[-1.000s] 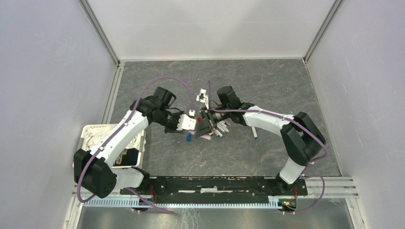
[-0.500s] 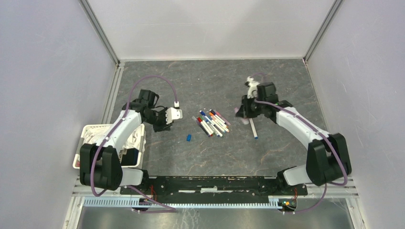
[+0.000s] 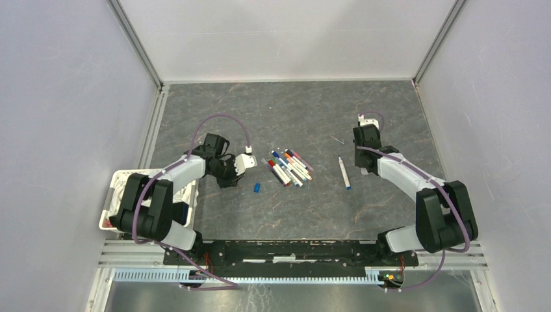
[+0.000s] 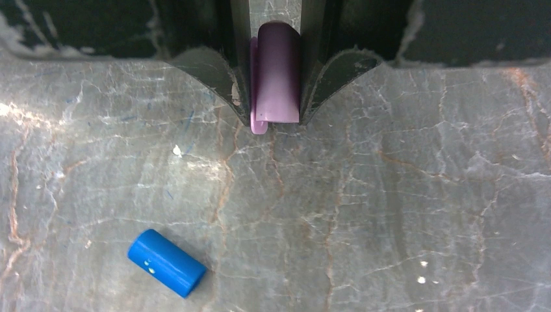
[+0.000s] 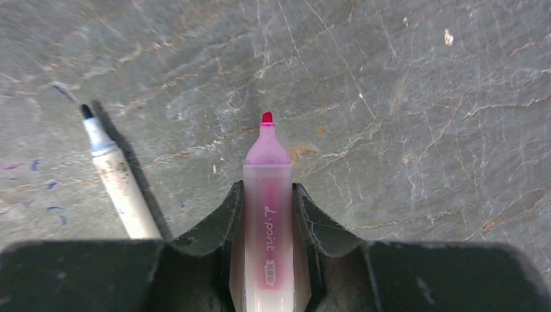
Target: Open the pen caps
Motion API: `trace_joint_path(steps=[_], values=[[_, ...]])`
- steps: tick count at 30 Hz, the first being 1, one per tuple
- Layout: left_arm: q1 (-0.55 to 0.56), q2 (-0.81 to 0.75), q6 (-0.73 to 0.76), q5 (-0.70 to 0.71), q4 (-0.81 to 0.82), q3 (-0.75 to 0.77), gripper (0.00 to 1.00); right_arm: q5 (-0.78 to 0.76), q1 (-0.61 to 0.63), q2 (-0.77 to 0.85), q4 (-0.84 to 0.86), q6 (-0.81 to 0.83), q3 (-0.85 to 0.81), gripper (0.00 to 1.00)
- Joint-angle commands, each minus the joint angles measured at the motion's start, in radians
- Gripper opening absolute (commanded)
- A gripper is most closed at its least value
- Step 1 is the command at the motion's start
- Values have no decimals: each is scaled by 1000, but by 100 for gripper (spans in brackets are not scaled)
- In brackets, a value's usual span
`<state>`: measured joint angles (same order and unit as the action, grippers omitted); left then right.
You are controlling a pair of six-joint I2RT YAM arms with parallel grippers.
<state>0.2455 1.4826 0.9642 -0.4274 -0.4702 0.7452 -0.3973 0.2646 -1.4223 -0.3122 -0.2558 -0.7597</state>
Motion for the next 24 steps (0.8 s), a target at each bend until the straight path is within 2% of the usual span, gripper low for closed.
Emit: trace_joint_path(steps=[1,4,7,9,10,11,15,17,19,24], values=[[1,4,-57,18,51,-10,32,-49,-14,-37,57,-7,27,14],[1,-10,-69,7,30,-6,43,-21,-22,-51,75,-11,46,15],[1,-42,-77,-23,-9,10,55,-13,-28,-57,86,-10,62,25],[1,-66,-86,-43,-38,29,67,-7,-30,-54,94,-10,73,31],[0,-78,-93,-54,-53,43,77,-5,-31,-51,97,-10,78,36],[0,-89,-106,-64,-67,58,81,-2,-31,-47,97,-11,79,39],[-3,-113,-162,-86,-152,155,89,16,-31,-29,90,-8,70,56],[-8,-128,-178,-92,-193,208,94,21,-31,-7,84,-8,58,61],[-16,-153,-195,-91,-213,241,100,21,-30,13,69,-14,36,61],[-20,-206,-289,-19,-229,338,100,109,7,91,108,-7,-6,62]])
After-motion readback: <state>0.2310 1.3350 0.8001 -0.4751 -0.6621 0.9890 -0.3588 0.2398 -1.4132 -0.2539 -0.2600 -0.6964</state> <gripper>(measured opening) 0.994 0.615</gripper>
